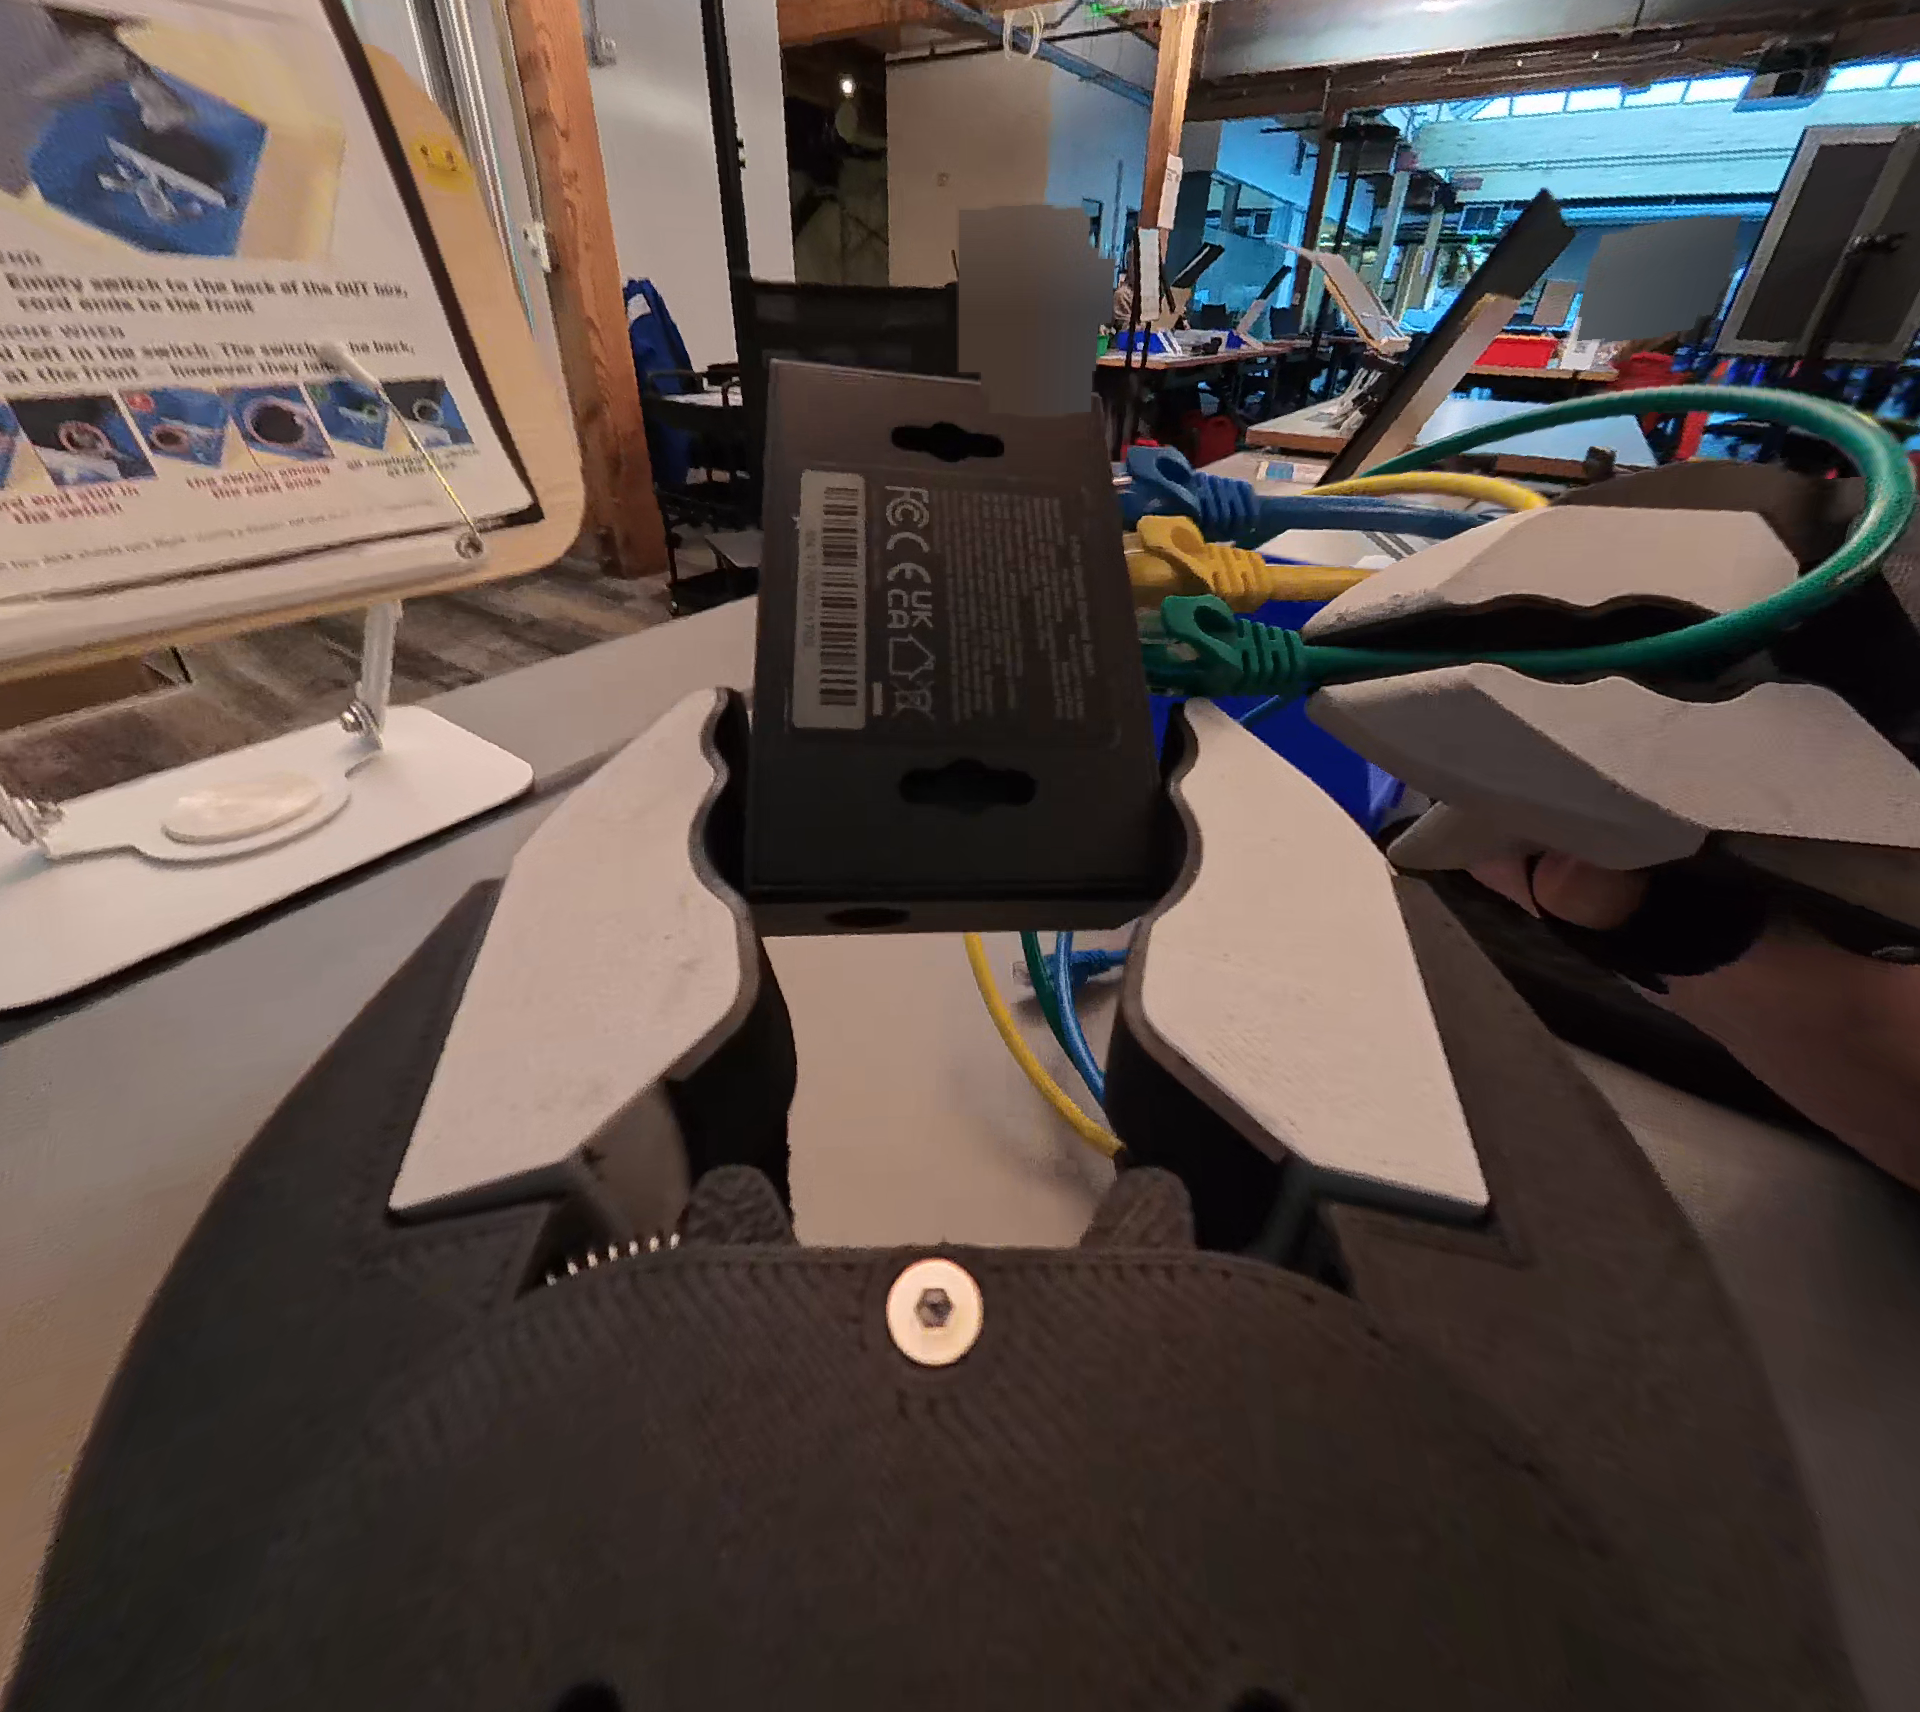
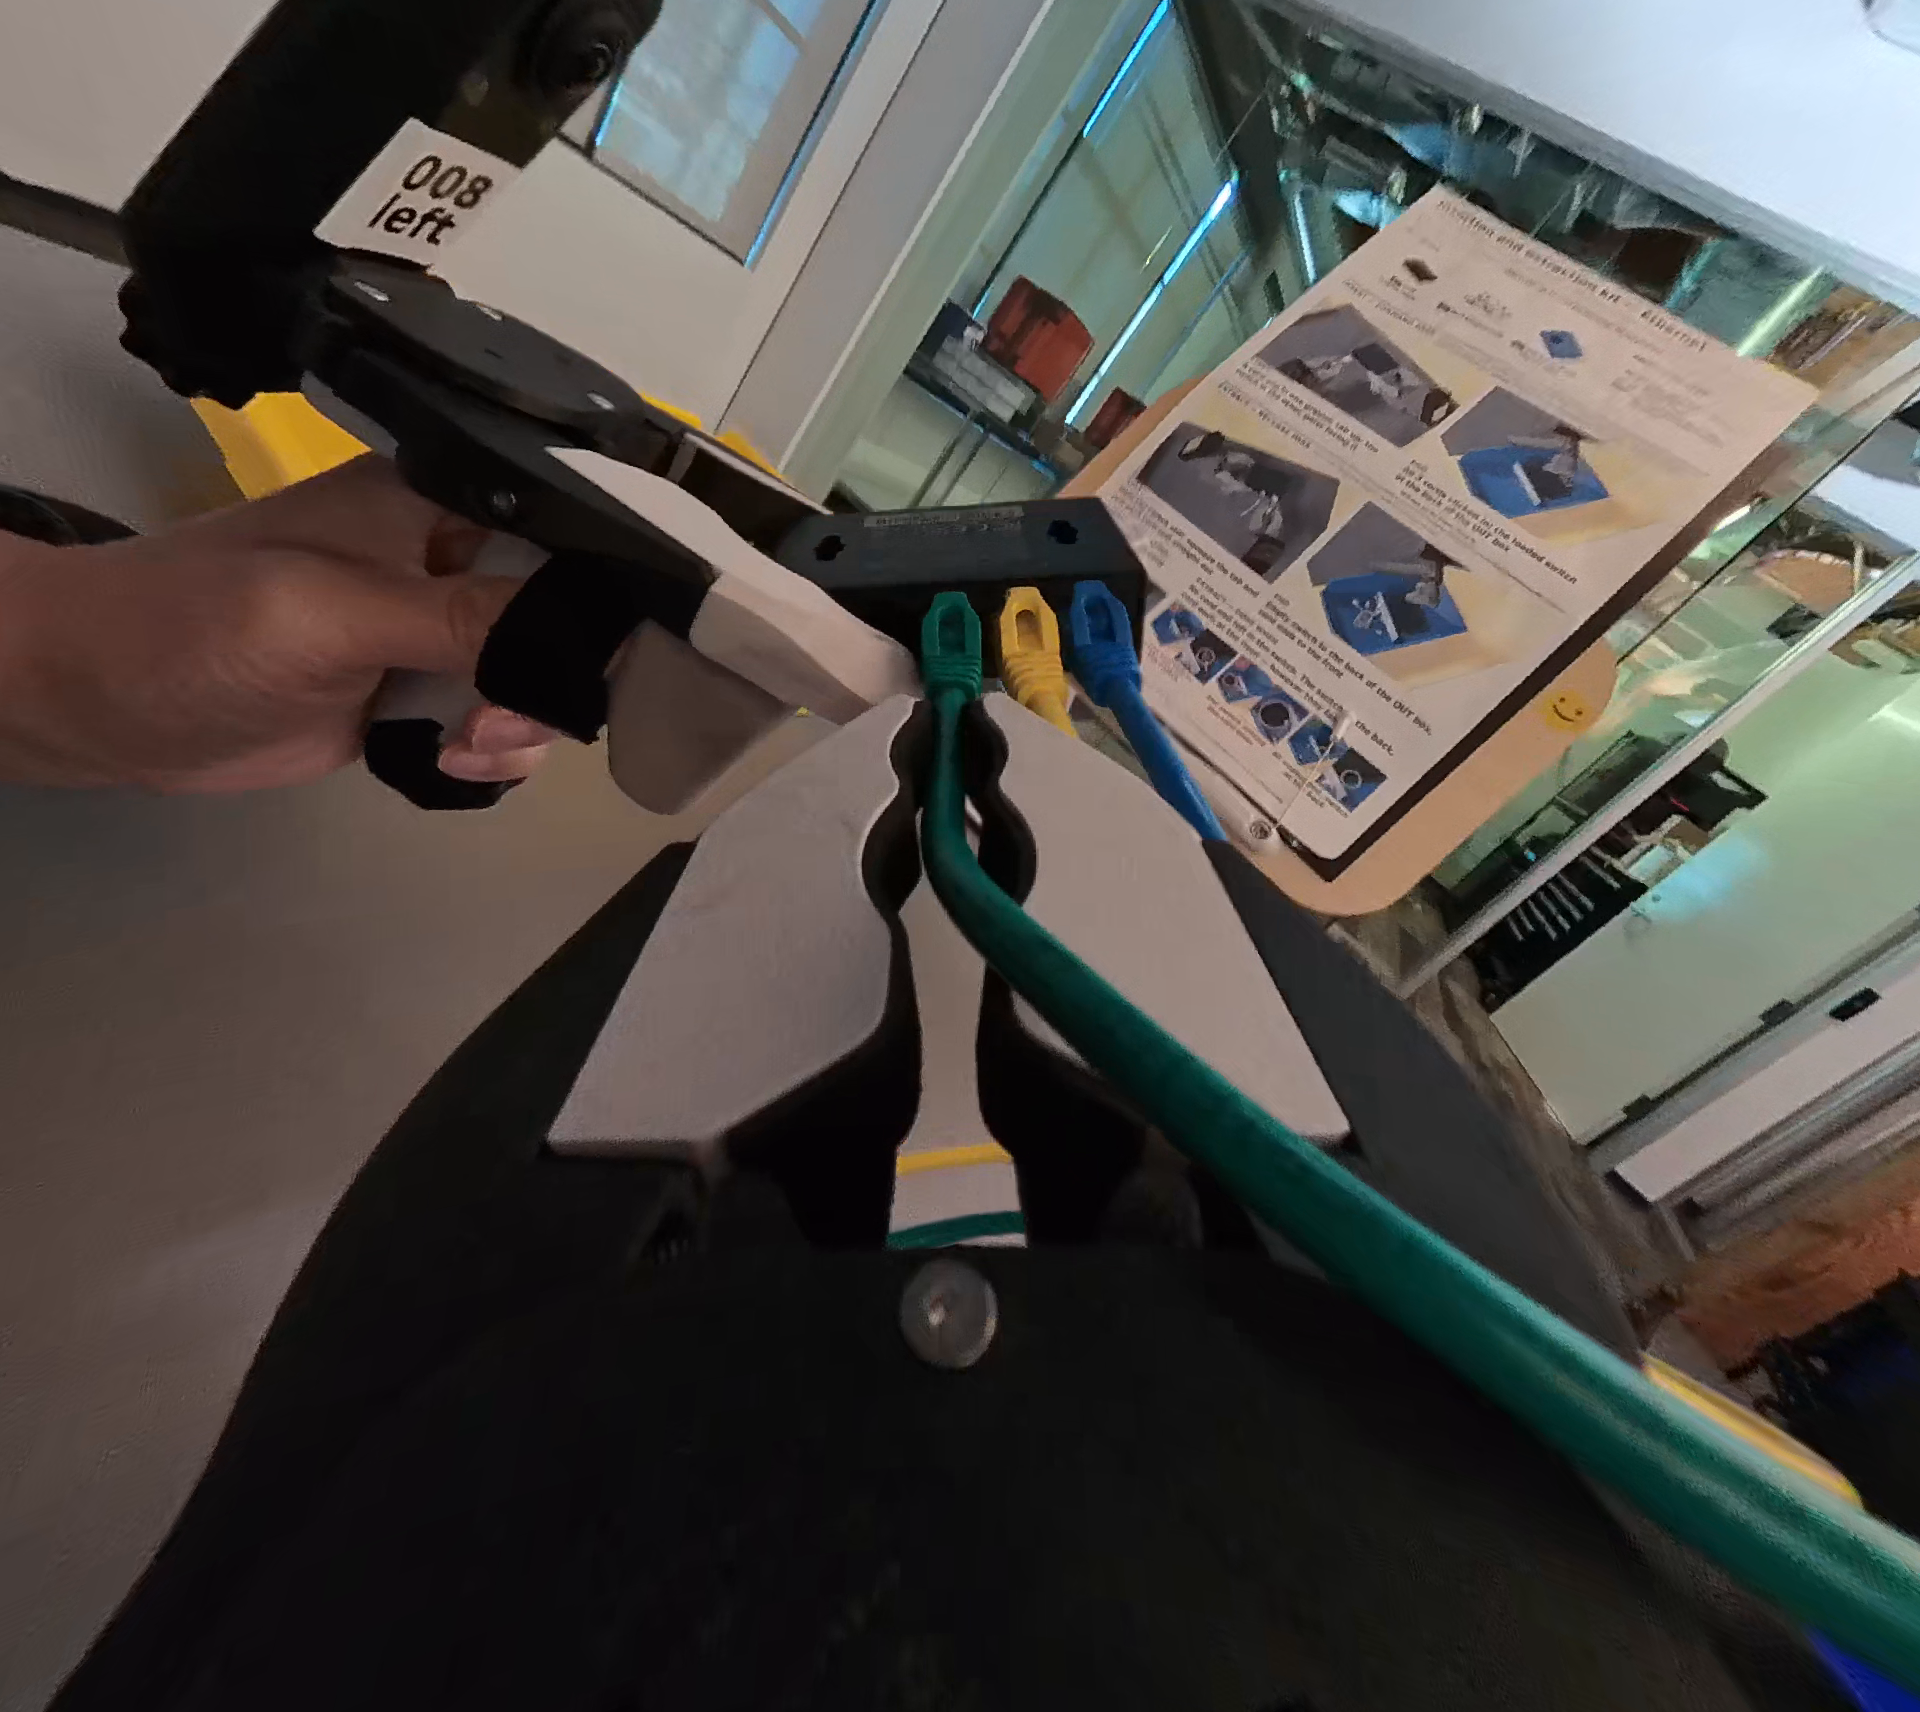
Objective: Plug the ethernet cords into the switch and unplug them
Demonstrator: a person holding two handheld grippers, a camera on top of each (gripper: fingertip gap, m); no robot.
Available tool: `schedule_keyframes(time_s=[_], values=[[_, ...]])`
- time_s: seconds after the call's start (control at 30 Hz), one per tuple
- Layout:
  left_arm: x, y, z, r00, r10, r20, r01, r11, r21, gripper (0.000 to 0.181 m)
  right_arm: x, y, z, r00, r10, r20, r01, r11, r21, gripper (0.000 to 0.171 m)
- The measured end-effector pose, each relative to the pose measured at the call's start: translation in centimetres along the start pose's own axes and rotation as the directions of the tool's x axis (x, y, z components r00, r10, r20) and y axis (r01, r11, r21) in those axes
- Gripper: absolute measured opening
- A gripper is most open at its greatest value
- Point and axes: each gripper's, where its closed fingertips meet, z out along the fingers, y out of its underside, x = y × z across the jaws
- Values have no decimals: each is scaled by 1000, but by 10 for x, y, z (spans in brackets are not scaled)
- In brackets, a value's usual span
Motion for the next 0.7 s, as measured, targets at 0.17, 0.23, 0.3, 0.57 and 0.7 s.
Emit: schedule_keyframes(time_s=[0.17,0.23,0.3,0.57,0.7], values=[[20,-21,-8,993,72,-91,-64,994,88,75,-3,-26,-15,951,-282,-127,297,948,117,7],[26,-27,-13,989,86,-116,-71,989,130,75,-6,-33,-19,911,-375,-173,398,908,129,7],[26,-29,-16,990,95,-101,-77,983,169,75,-6,-32,-18,908,-385,-169,407,904,128,7],[27,-18,-17,968,237,-86,-233,971,56,72,1,-25,-19,947,-305,-105,319,935,155,7],[27,-18,-18,982,151,-113,-145,988,58,75,-3,-23,-17,941,-327,-89,337,930,147,7]])
